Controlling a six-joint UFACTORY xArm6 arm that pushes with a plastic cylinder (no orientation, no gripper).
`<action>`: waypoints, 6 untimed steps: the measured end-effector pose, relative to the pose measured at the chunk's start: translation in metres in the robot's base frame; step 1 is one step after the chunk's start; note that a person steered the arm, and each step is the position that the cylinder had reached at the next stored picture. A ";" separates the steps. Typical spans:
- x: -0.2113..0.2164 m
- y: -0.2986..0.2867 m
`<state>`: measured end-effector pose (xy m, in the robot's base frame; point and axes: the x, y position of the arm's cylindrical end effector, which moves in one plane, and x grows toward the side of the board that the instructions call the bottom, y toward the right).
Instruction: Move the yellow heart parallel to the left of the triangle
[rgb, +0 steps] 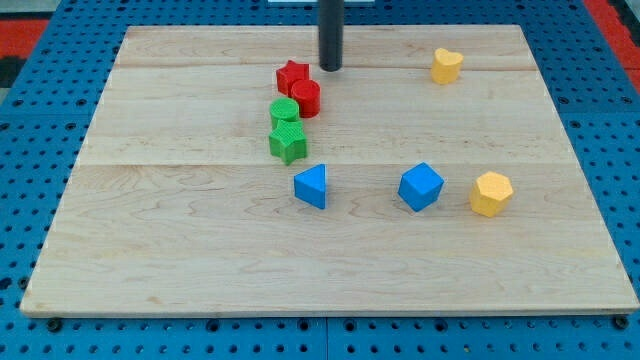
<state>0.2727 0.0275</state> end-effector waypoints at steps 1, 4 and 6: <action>0.013 0.046; 0.086 -0.013; 0.083 -0.044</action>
<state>0.3561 -0.0167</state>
